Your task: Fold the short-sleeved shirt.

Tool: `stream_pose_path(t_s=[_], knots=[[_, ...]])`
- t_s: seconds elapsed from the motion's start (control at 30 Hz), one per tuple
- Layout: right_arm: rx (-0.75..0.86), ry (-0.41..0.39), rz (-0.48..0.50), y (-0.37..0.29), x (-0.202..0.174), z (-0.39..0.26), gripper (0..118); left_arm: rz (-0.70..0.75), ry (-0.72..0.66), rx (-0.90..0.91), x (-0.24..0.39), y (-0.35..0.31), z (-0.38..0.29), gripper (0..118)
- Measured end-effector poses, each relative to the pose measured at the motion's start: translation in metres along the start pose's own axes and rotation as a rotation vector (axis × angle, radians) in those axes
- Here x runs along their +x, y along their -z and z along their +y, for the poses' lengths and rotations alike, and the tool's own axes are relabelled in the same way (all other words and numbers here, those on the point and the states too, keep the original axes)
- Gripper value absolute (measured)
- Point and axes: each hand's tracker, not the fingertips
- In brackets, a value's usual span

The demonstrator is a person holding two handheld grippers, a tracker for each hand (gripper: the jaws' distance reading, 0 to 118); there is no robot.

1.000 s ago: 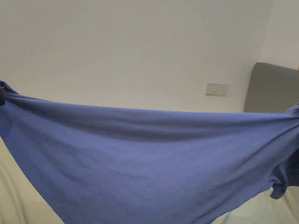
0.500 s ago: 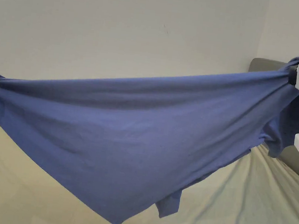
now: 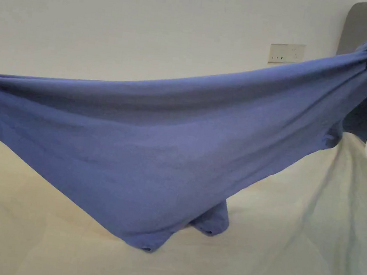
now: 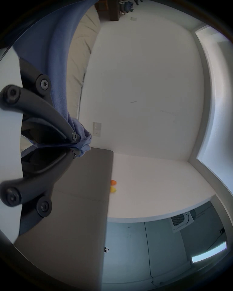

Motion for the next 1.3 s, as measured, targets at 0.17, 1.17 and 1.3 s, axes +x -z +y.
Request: stream_pose_path(t_s=[0.17,1.17,1.3], knots=[[-0.107,-0.047,0.047,-0.009,-0.007,-0.077,3,-0.044,-0.003,-0.093,0.005,0.003,-0.064,0],[-0.308,-0.114,0.306,-0.387,0.173,-0.198,3,-0.328,-0.003,-0.336,-0.101,-0.348,-0.259,0],[-0.338,-0.120,0.309,-0.403,0.184,-0.197,3,-0.312,-0.007,-0.362,-0.113,-0.350,-0.263,0]])
